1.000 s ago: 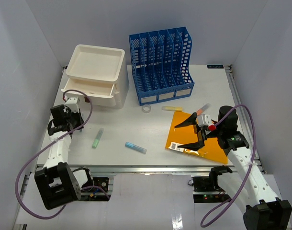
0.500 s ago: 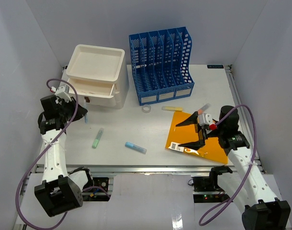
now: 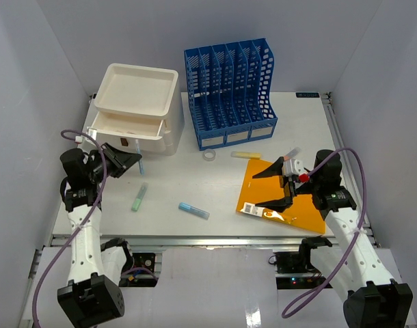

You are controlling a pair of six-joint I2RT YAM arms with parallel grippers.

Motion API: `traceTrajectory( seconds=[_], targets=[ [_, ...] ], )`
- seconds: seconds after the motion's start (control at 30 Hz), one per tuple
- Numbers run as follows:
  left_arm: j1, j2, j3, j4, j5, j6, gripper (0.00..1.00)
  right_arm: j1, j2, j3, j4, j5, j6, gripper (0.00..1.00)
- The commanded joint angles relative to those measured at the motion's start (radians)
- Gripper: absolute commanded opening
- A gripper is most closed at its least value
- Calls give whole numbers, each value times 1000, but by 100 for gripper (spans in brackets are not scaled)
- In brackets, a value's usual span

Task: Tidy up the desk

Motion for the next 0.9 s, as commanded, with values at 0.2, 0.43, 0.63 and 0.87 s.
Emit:
traceTrajectory(
  seconds=[0.2,0.43,0.63,0.87],
  targets=[
    [-14,26,71,226,-339,-521,0,-44,26,-5,27,17,6,91],
    [-14,202,206,157,-525,-625,2,-75,39,-8,29,22,6,91],
    [-14,340,354,79,-593,-620,14,-84,50,-9,29,27,5,91],
    [-18,448,409,65,-577,-606,33,-98,48,-11,29,26,4,91]
  ],
)
